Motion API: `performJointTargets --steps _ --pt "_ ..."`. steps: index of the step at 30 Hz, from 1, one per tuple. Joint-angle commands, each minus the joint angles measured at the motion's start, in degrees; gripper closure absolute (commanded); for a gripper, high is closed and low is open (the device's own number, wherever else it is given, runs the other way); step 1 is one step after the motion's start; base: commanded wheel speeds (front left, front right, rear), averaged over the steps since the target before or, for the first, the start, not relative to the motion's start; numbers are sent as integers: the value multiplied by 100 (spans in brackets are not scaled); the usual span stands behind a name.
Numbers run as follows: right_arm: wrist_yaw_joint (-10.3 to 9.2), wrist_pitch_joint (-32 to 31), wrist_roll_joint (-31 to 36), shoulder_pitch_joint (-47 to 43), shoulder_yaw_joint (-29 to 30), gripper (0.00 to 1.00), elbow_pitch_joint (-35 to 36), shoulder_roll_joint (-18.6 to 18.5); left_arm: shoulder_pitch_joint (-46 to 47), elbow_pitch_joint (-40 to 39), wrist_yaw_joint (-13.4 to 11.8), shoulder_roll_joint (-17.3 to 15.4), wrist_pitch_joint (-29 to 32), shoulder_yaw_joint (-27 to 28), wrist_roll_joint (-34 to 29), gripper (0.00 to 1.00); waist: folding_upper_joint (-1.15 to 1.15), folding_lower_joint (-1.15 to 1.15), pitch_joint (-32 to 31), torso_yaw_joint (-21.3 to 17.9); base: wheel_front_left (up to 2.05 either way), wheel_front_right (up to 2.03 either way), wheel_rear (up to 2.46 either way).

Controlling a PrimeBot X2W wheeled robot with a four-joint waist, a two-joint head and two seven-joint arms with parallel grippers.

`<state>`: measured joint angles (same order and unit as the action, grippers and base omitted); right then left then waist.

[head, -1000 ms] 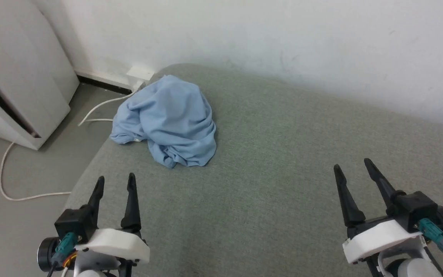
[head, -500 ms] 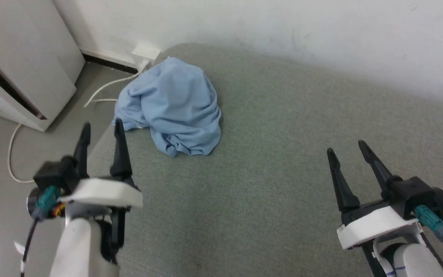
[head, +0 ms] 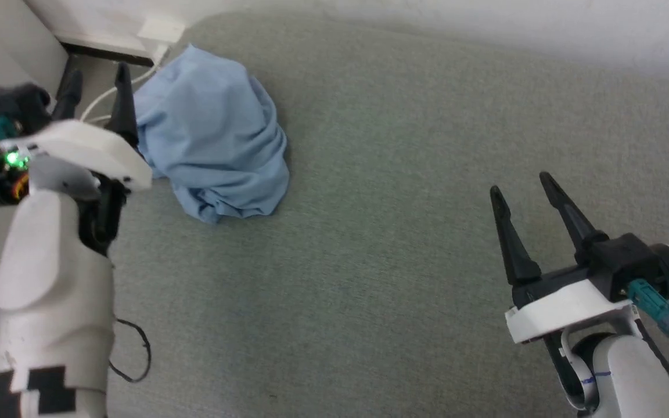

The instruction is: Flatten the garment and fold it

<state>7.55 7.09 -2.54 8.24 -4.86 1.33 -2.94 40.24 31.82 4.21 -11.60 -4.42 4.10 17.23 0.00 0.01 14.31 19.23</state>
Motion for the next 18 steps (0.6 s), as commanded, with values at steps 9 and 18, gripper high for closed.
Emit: performJointTargets --steps 9,18 --pt "-6 37 54 452 -181 0 92 4 1220 1680 232 -541 1399 -313 465 0 0 -1 1095 -703 0 0 0" --pt "-6 84 35 720 -346 0 41 6 1542 2930 301 -739 2572 -556 986 0 0 -1 1495 -874 0 0 0"
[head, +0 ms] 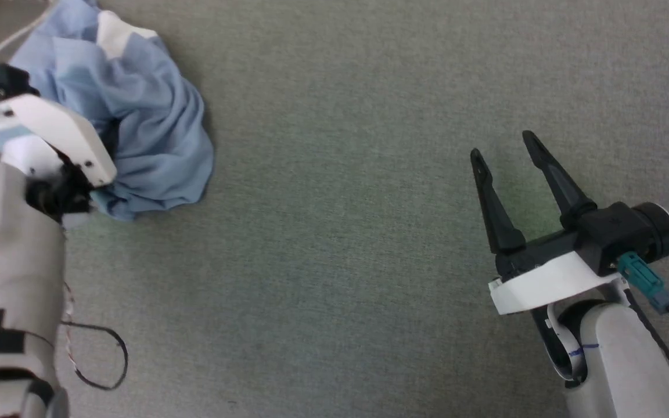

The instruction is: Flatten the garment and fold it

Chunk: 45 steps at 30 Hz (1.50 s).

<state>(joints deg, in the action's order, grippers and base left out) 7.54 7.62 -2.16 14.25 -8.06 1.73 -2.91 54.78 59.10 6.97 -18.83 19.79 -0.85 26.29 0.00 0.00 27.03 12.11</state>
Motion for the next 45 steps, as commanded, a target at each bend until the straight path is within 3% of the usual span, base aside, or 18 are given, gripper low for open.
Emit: performJointTargets --steps 1,4,5,6,7,12,16,21,27,32,38,45 --pt "-5 28 -3 140 -28 0 -6 2 109 326 32 -25 325 -109 137 0 0 0 256 -166 0 0 0" --pt "-5 39 -28 187 -30 0 -23 3 191 642 50 -48 826 -229 326 4 0 0 326 -151 0 0 0" --pt "-5 38 -41 182 -13 0 -24 3 177 658 50 -48 926 -291 333 38 0 0 324 -146 0 0 0" --pt "-5 38 -48 179 -2 0 -29 3 168 654 50 -35 1016 -341 366 94 0 0 312 -140 0 0 0" --pt "-5 39 -58 177 -1 0 -36 3 162 642 51 -23 1093 -376 413 100 0 0 299 -131 0 0 0" --pt "-5 62 -118 163 -90 0 -165 3 151 495 51 -138 1066 -598 423 100 0 0 113 -66 0 0 0" --pt "-5 104 -184 122 -95 0 -300 3 250 360 -12 -302 526 -704 247 100 0 0 -152 -12 0 0 0" --pt "-5 213 -327 -3 75 0 -476 3 386 96 -294 -466 -625 -814 -66 100 0 0 -606 59 0 0 0" --pt "-5 376 -521 -119 155 0 -661 3 506 -239 -368 -520 -2346 -792 -232 100 0 0 -1144 77 0 0 0" --pt "-5 461 -609 -205 223 0 -775 3 533 -412 -426 -525 -3188 -795 -330 100 0 0 -1498 31 0 0 0" --pt "-5 550 -666 -350 398 0 -878 3 374 -1174 -477 -466 -3470 -864 -583 100 0 0 -1894 -204 0 0 0" --pt "-5 553 -636 -619 636 0 -914 3 -318 -2413 -508 -25 -3477 -935 -783 100 0 0 -2246 -667 0 0 0"
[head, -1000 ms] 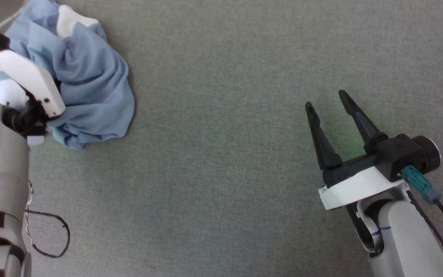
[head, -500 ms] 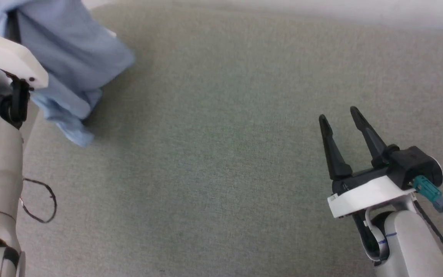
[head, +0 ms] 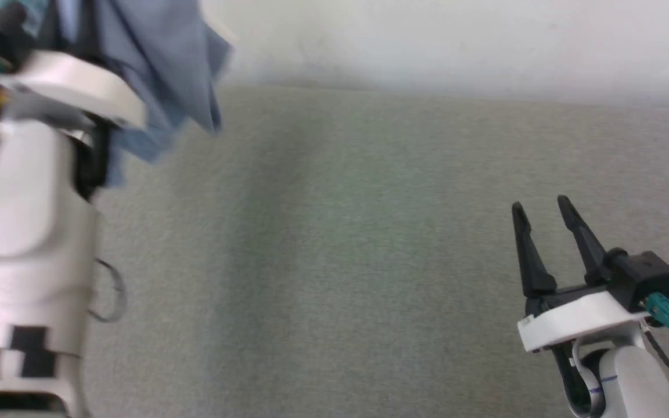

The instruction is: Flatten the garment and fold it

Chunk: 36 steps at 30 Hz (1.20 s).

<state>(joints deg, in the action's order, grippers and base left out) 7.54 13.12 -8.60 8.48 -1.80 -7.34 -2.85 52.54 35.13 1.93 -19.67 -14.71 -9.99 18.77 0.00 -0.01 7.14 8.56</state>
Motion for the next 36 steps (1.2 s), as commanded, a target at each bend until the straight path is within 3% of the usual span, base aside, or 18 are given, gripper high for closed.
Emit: performJointTargets --steps 1,12,23,25,26,29,36 --pt "-5 -2 39 -73 47 0 1 -3 -197 -101 9 164 -28 -60 -17 100 0 1 -293 -390 0 0 0" --pt "-5 -141 14 -350 247 0 153 -3 -1135 -524 249 1397 38 -938 224 100 0 1 -378 -1333 0 0 0" --pt "-5 -191 -82 -514 240 0 292 -3 -3100 93 49 1657 -1 -1725 485 100 0 1 -182 -1665 0 0 0" --pt "-5 -190 -100 -509 197 0 297 -3 -3326 223 8 1664 -8 -1821 503 61 0 1 -162 -1665 0 0 0" --pt "-5 -188 -105 -509 189 0 297 -3 -3389 241 -28 1667 -12 -1839 513 0 0 1 -161 -1651 0 0 0" --pt "-5 -180 -106 -513 185 0 283 -3 -3485 -56 -112 1672 -24 -1820 482 0 0 1 -185 -1580 0 0 0" --pt "-5 -183 -107 -558 158 0 263 -3 -3857 -1750 -414 1676 -28 -1286 136 0 0 1 -321 -1358 0 0 0"
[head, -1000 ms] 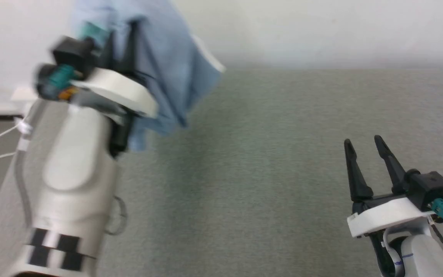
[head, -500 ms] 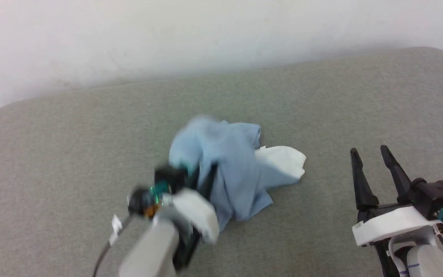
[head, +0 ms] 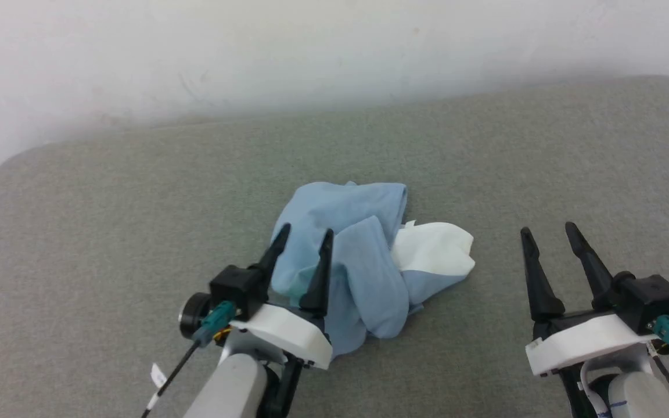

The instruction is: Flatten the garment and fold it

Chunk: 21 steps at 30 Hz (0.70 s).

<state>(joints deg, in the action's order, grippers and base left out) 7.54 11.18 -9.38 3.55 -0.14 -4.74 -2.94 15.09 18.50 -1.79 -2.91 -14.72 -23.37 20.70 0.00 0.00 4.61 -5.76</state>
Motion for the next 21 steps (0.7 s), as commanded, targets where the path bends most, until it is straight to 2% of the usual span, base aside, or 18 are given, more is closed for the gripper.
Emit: performJointTargets --steps 1,6,12,21 --pt "-5 8 -28 -80 -13 0 2 6 -169 -275 -74 0 -27 131 -109 0 0 0 -100 109 0 0 0" --pt "-5 -27 -3 -146 -44 0 7 6 -476 -814 -283 -24 -27 580 -333 0 0 0 -217 238 0 0 0" --pt "-5 -130 22 -257 -94 0 75 6 -876 -983 -528 -273 -28 1190 -448 0 0 0 -327 404 0 0 0" --pt "-5 -541 -2 -373 -155 0 104 6 -1338 -1145 -539 -646 -28 1662 -345 0 0 0 -364 659 0 0 0"
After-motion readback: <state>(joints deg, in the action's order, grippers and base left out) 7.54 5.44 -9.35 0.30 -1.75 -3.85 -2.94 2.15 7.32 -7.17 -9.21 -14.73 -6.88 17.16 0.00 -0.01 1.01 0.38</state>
